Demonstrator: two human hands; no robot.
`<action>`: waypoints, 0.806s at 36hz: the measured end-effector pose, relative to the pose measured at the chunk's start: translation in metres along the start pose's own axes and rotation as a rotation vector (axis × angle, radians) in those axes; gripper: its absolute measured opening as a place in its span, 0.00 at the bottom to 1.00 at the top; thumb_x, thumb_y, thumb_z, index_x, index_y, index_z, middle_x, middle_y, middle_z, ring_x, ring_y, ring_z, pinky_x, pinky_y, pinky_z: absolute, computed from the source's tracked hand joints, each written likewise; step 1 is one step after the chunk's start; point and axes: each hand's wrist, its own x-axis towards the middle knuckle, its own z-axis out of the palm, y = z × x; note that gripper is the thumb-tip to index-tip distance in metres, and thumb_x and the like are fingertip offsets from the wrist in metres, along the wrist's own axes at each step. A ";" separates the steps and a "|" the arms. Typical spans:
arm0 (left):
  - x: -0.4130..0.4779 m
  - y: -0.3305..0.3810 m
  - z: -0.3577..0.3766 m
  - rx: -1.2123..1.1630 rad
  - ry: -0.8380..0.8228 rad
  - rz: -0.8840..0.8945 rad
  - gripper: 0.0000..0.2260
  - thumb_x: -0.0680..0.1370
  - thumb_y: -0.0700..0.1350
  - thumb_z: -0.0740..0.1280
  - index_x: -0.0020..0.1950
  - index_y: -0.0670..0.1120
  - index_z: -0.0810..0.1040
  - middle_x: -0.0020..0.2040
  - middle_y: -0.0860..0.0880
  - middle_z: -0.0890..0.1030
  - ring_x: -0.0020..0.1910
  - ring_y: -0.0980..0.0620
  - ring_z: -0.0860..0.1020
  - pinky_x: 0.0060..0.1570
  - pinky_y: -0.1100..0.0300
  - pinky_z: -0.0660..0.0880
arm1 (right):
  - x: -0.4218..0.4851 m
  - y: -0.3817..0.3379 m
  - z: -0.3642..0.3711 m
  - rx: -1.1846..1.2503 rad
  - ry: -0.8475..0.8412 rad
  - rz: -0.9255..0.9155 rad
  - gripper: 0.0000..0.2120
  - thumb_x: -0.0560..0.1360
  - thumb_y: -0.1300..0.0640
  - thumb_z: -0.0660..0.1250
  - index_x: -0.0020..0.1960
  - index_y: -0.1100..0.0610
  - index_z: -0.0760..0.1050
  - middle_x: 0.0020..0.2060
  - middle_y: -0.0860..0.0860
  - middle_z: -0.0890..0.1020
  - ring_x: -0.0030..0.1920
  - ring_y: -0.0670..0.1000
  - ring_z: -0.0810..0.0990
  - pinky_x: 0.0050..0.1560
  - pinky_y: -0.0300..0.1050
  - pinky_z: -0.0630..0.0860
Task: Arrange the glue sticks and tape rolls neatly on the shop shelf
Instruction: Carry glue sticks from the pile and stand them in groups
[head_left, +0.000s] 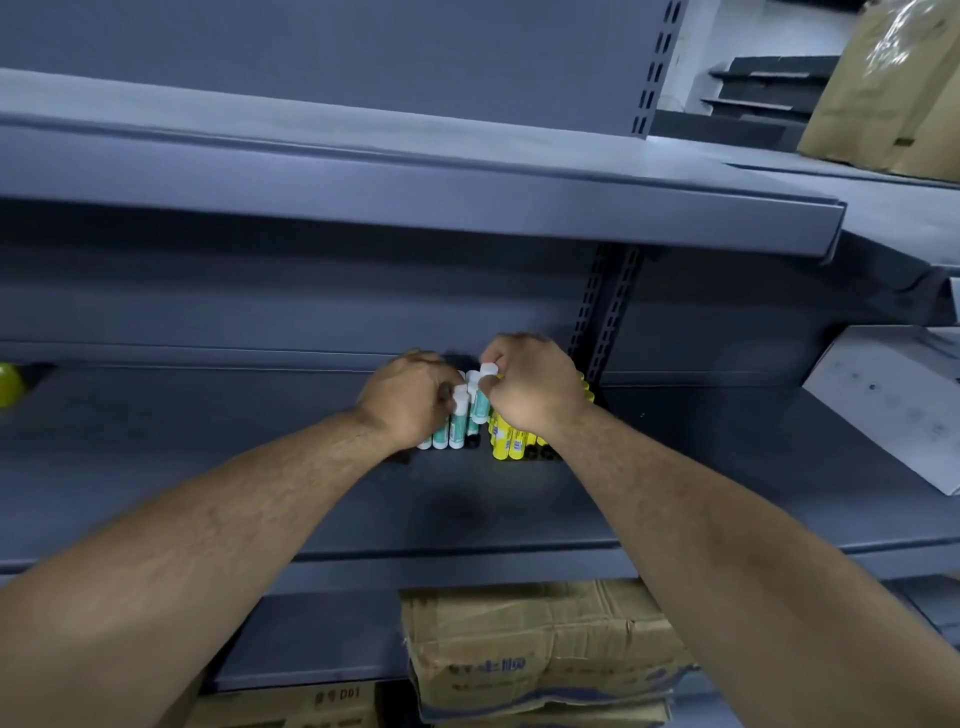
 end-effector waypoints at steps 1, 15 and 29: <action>0.000 -0.002 -0.001 0.007 0.007 -0.004 0.07 0.75 0.44 0.69 0.50 0.51 0.85 0.50 0.52 0.83 0.55 0.49 0.77 0.55 0.55 0.74 | 0.001 0.000 0.002 -0.038 -0.009 -0.011 0.07 0.75 0.56 0.67 0.52 0.50 0.79 0.49 0.47 0.82 0.53 0.51 0.77 0.50 0.46 0.77; -0.004 -0.015 0.005 -0.014 -0.010 0.053 0.06 0.77 0.41 0.69 0.49 0.48 0.86 0.50 0.53 0.84 0.54 0.50 0.76 0.52 0.61 0.70 | 0.001 -0.006 0.027 -0.292 -0.065 -0.041 0.10 0.72 0.61 0.69 0.52 0.52 0.77 0.48 0.48 0.82 0.54 0.53 0.77 0.59 0.49 0.72; -0.002 -0.019 0.006 -0.041 -0.020 0.058 0.10 0.75 0.40 0.71 0.54 0.48 0.85 0.54 0.53 0.84 0.57 0.50 0.77 0.56 0.60 0.73 | 0.007 -0.006 0.031 -0.297 -0.137 -0.010 0.08 0.75 0.62 0.65 0.49 0.52 0.80 0.47 0.50 0.83 0.50 0.54 0.79 0.53 0.46 0.76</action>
